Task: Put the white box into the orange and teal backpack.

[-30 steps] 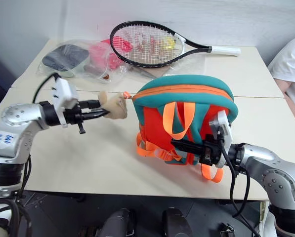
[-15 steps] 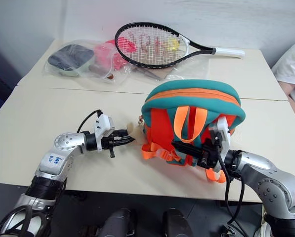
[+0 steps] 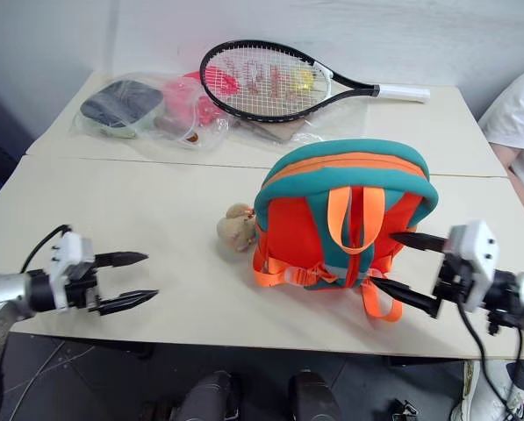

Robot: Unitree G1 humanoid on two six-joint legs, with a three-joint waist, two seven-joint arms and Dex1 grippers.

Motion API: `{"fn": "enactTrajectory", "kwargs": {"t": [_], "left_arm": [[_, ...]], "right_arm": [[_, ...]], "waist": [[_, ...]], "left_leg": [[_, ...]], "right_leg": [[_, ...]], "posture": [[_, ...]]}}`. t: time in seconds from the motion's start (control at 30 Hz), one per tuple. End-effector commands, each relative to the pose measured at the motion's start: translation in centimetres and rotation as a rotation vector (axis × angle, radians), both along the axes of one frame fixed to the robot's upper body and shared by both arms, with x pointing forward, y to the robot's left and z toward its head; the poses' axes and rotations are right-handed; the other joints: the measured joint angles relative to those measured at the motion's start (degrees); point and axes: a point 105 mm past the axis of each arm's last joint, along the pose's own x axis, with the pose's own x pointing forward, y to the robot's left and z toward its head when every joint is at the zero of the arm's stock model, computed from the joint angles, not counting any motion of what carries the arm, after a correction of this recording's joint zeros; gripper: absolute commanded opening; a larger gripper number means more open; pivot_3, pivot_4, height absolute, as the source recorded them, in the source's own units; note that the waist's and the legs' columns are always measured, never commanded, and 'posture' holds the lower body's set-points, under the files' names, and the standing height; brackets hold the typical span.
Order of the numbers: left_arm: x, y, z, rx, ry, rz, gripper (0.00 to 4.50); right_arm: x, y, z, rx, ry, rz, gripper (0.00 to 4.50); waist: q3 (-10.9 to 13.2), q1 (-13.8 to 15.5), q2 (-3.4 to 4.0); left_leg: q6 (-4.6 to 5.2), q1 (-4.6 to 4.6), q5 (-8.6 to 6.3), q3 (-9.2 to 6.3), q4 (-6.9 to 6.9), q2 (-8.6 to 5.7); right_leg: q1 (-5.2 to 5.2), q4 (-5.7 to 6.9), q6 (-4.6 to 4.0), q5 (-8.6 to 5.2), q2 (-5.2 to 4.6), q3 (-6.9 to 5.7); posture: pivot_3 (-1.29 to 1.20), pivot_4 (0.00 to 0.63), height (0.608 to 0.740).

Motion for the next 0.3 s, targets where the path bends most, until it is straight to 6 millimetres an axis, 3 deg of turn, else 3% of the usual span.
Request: {"fn": "enactTrajectory", "kwargs": {"t": [0.03,0.13,0.3], "left_arm": [[-1.4,1.7,0.5,0.092,-0.049,0.024,4.28],[-1.7,2.7,0.3,0.134,-0.058,0.079,4.28],[-1.6,3.3,-0.1,0.164,-0.058,0.102,4.28]], "right_arm": [[-0.3,-4.8,0.8,-0.095,-0.084,-0.073,4.49],[-0.3,-7.4,0.2,-0.171,-0.094,-0.101,4.49],[0.7,-8.0,0.0,-0.186,-0.112,-0.099,4.49]], "waist": [[0.0,-0.1,0.02],[0.0,-0.2,0.05],[0.1,-0.2,0.16]], "left_leg": [[0.02,0.12,-0.09,0.0,-0.02,0.01],[0.05,0.49,-0.32,0.05,-0.06,0.04],[-0.04,0.74,-0.36,0.12,-0.2,0.1]], "right_leg": [[0.16,-0.1,-0.02,-0.01,0.0,-0.01],[0.51,-0.24,-0.13,-0.07,0.0,-0.02],[0.61,-0.17,-0.25,-0.14,0.02,-0.01]], "posture": [[0.0,0.15,0.74],[0.0,0.15,0.74],[0.0,0.15,0.74]]}}
